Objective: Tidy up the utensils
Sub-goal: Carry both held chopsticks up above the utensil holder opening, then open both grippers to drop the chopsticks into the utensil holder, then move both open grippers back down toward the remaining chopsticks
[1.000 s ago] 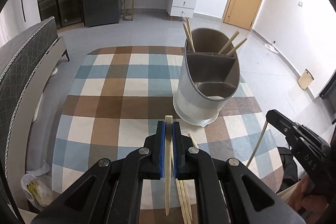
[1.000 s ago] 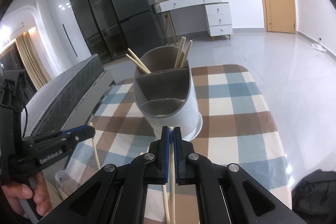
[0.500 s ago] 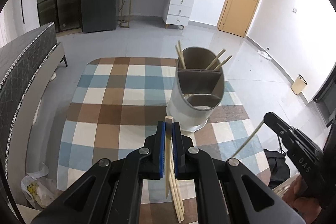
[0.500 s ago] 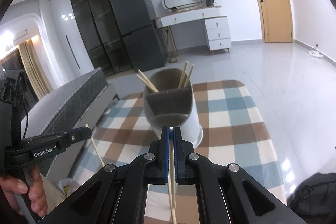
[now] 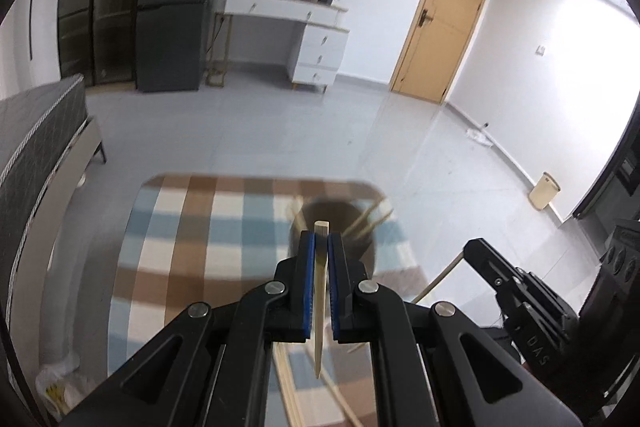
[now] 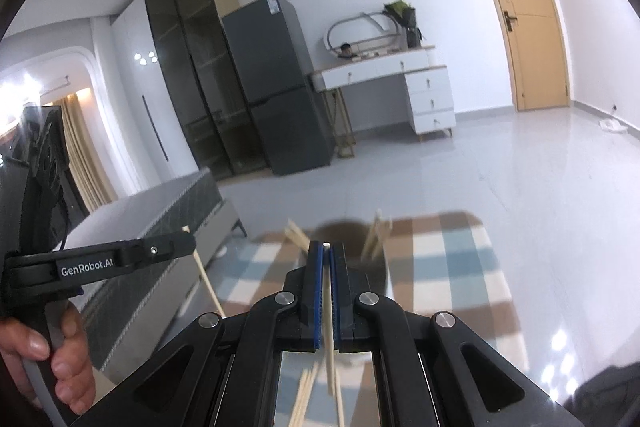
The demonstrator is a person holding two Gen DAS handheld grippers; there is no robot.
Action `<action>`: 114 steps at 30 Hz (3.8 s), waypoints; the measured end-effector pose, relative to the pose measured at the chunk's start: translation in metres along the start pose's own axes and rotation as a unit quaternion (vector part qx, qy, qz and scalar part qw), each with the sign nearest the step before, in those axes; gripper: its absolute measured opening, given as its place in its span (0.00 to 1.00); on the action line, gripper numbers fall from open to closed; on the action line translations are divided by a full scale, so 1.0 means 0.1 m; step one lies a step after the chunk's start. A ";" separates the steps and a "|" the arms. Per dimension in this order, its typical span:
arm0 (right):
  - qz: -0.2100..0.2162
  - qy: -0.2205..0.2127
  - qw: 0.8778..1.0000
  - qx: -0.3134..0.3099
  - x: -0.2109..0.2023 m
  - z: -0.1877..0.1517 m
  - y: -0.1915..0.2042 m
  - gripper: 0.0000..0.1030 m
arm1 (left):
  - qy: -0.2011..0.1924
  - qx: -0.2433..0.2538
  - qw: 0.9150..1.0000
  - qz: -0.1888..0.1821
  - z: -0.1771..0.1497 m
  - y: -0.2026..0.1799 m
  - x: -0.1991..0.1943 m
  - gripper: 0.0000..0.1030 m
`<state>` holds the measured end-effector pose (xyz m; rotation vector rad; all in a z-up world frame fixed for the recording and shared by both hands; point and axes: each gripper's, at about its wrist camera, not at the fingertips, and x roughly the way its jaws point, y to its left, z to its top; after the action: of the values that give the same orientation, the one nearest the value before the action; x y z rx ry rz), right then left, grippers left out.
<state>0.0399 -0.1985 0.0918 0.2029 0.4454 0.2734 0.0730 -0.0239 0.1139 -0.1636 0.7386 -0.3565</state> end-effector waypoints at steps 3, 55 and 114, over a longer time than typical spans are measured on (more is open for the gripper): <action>0.006 -0.020 1.000 0.005 0.03 0.30 -0.03 0.03 | -0.021 0.009 1.000 -0.010 0.27 -0.10 0.00 0.02; 0.007 0.062 0.998 0.026 0.50 0.01 -0.26 0.38 | 0.042 0.012 0.998 0.039 0.15 0.08 0.40 0.46; -0.066 0.147 0.985 -0.057 0.15 -1.33 0.28 0.84 | -0.016 -0.020 0.989 0.145 -1.22 0.72 0.19 0.91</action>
<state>-0.0127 -0.1493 -0.0245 0.0197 0.7309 0.1974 0.0212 0.0331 -0.0068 -0.0982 0.7269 -0.0624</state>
